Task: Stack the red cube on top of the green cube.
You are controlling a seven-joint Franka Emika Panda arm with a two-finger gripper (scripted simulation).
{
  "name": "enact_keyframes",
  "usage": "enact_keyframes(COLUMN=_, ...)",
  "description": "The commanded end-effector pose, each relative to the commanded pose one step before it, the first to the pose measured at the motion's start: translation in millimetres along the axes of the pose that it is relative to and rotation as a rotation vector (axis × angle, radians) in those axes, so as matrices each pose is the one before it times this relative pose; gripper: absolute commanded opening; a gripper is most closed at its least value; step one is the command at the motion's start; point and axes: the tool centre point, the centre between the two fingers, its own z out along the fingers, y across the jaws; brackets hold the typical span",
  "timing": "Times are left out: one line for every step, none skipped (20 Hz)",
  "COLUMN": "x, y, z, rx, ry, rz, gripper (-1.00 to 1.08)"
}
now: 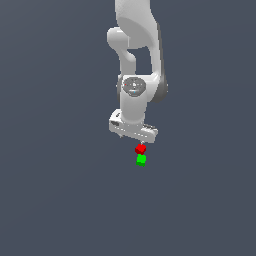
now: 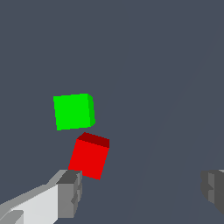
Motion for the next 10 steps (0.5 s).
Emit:
enact_keyframes(x=-3.84, y=-8.54, z=6.97, rx=0.00286, ry=0.00349, rz=0.05552, gripper=1.0)
enact_keyframes(x=-1.47, y=-3.4, z=2.76, rx=0.0011, ry=0.00133, rz=0.02156, gripper=1.0)
enact_keyframes(x=-1.4, y=-3.27, z=2.65, rx=0.00105, ry=0.00128, rz=0.0207, gripper=1.0)
enact_keyframes(x=-1.32, y=-3.11, z=2.52, rx=0.001, ry=0.00122, rz=0.01961, gripper=1.0)
enact_keyframes(x=-1.24, y=-2.96, z=2.38, rx=0.00095, ry=0.00116, rz=0.01855, gripper=1.0)
enact_keyframes(x=-1.14, y=-2.8, z=2.25, rx=0.00089, ry=0.00109, rz=0.01749, gripper=1.0)
enact_keyframes(x=-1.05, y=-2.65, z=2.11, rx=0.00084, ry=0.00103, rz=0.01642, gripper=1.0)
enact_keyframes(x=-0.96, y=-2.5, z=1.98, rx=0.00079, ry=0.00096, rz=0.01534, gripper=1.0)
enact_keyframes(x=-0.87, y=-2.34, z=1.84, rx=0.00074, ry=0.0009, rz=0.01432, gripper=1.0)
enact_keyframes(x=-0.81, y=-2.18, z=1.71, rx=0.00068, ry=0.00084, rz=0.01326, gripper=1.0)
